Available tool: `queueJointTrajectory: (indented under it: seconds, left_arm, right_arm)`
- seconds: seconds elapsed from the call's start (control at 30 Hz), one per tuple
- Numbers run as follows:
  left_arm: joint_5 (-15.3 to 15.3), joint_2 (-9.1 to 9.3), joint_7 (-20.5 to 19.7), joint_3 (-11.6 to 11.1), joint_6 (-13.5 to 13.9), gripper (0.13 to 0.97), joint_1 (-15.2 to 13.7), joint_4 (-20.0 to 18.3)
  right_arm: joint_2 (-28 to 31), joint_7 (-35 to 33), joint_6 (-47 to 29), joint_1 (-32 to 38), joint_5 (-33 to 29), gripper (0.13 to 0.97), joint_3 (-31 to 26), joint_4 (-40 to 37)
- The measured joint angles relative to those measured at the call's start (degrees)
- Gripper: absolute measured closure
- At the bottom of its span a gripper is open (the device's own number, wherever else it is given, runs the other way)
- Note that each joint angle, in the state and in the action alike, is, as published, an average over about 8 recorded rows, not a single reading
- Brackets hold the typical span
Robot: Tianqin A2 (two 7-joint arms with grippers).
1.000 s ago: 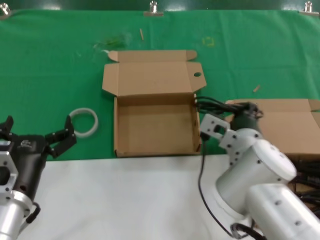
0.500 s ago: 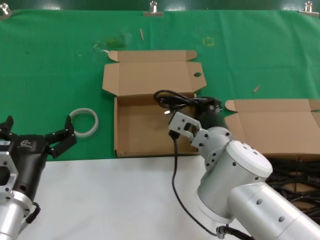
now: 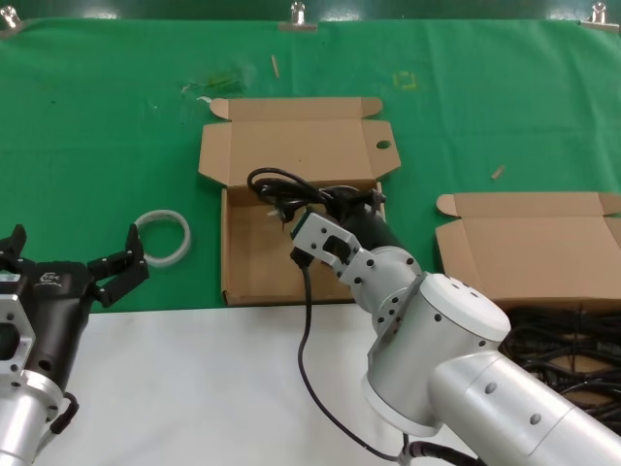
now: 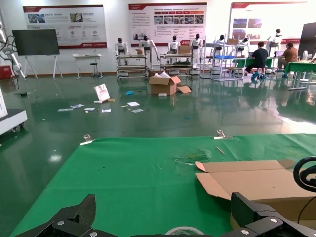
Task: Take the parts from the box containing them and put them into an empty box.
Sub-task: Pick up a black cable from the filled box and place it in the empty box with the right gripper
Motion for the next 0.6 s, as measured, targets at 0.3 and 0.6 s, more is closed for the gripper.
queueJointTrajectory:
  seconds: [0.3, 0.6]
  left_arm:
    - [0.0, 0.00, 0.0, 0.0, 0.0, 0.132, 0.0, 0.0]
    - [0.0, 0.00, 0.0, 0.0, 0.0, 0.132, 0.0, 0.0]
  right_arm:
    - [0.1, 3.8, -2.0, 0.5, 0.7, 0.921, -2.3, -1.0]
    - [0.1, 7.0, -2.5, -0.3, 0.8, 0.921, -4.3, -0.6]
